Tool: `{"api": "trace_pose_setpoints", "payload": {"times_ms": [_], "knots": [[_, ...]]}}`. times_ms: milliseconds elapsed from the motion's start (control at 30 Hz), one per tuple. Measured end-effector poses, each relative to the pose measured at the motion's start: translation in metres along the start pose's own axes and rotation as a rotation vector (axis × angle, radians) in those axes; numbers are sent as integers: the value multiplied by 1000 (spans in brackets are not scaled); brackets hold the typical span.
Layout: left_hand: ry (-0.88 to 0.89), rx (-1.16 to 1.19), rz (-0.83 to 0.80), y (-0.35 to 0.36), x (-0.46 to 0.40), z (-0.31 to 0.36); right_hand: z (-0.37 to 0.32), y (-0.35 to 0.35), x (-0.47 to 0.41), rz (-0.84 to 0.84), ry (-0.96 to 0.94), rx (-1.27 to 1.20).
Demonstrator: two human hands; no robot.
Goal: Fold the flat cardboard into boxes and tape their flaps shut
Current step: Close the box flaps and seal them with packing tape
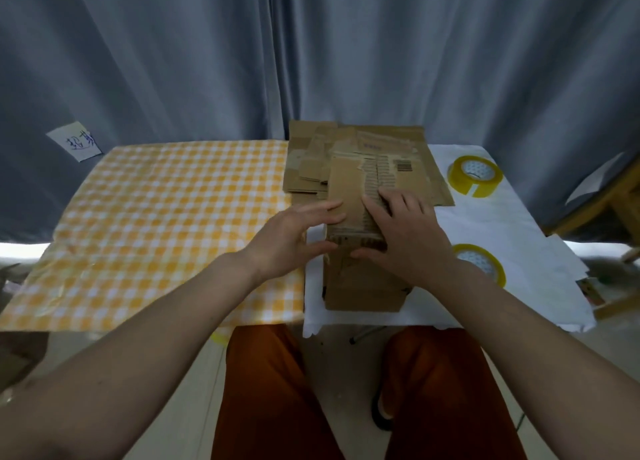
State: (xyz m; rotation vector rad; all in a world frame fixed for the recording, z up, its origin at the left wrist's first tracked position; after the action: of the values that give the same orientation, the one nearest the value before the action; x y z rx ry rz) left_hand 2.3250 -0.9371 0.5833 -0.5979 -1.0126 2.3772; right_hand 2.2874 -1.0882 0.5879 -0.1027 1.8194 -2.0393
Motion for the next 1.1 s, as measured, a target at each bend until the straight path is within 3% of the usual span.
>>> {"api": "trace_pose_setpoints", "payload": {"times_ms": [233, 300, 433, 600, 767, 900, 1100], "knots": [[36, -143, 345, 14, 10, 14, -7, -7, 1, 58, -42, -32], [87, -238, 375, 12, 6, 17, 3, -9, 9, 108, -89, -147], [151, -402, 404, 8, -13, 20, 41, 4, 30, 204, 79, -432], [162, -316, 476, 11, -25, 29, 41, 13, 33, 347, 52, -576], [66, -115, 603, 5, -24, 30, 49, 19, 44, 295, -56, -540], [25, -102, 559, 4, -21, 27, 58, 21, 61, 268, -136, -490], [-62, -583, 286, 32, -31, 50, 51, 19, 55, 337, -60, -649]]}}
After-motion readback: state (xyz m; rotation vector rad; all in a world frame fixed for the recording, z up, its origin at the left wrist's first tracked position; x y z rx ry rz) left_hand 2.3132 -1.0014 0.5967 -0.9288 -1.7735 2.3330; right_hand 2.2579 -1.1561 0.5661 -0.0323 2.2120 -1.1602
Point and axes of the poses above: each hand's wrist, its own x-axis away from the middle knuckle, its own y-axis out of the palm, z = x × y, the point moved 8 cm from there along -x, towards the middle knuckle, and after that the axes turned 10 degrees about -y, right-handed, at the moved point
